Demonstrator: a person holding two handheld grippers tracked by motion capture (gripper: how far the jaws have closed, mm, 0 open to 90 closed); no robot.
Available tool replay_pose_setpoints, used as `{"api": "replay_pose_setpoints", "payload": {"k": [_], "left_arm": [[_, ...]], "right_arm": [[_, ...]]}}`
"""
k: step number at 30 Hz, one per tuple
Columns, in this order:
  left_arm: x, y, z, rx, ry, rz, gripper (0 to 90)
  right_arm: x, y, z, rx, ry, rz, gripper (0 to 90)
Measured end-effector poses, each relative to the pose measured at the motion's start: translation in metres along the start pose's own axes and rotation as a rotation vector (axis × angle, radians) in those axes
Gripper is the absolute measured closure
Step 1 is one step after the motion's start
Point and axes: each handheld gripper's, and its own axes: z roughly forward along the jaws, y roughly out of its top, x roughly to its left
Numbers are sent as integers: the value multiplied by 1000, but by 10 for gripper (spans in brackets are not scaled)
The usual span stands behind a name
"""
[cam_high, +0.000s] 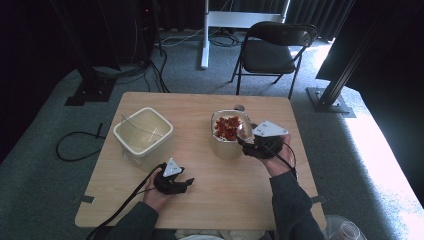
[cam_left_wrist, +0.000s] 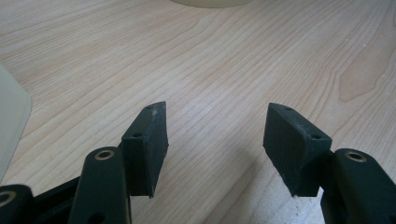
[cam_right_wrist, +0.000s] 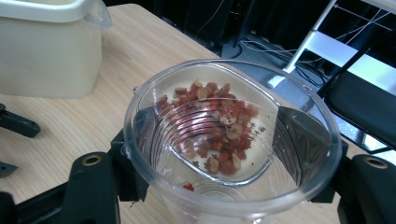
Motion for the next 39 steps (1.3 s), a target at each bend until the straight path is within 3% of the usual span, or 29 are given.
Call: {"api": "replay_pose_setpoints", "payload": {"k": [5, 26, 39], "left_arm": [[2, 1, 2, 13, -8, -19, 409], [1, 2, 4, 44, -8, -11, 408], [0, 2, 5, 50, -6, -8, 407]], "right_arm": [[2, 2, 1, -15, 20, 13, 323], [15, 21, 13, -47, 51, -4, 323], [25, 37, 24, -81, 107, -3, 323]]}}
